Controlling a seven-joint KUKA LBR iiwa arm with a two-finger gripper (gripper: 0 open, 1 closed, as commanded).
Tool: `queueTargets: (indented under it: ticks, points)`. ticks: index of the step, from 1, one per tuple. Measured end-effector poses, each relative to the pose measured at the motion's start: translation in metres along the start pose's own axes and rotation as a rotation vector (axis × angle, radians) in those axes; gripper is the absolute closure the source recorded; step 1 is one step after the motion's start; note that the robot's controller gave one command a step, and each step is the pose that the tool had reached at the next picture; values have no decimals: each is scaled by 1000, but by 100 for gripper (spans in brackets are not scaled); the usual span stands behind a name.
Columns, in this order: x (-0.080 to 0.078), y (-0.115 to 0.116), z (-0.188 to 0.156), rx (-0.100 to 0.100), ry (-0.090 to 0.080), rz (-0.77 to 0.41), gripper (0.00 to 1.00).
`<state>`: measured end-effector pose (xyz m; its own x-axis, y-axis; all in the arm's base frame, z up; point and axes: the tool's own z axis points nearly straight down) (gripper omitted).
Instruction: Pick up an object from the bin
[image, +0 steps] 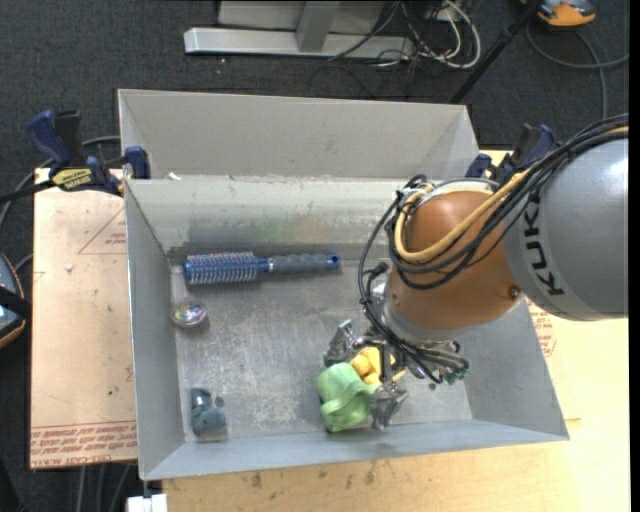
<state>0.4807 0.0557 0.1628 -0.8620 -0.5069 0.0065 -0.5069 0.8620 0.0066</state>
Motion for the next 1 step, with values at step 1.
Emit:
queueTargets:
  ticks: [1]
  points:
    - [-17,-11,72,7,-9,-275,0]
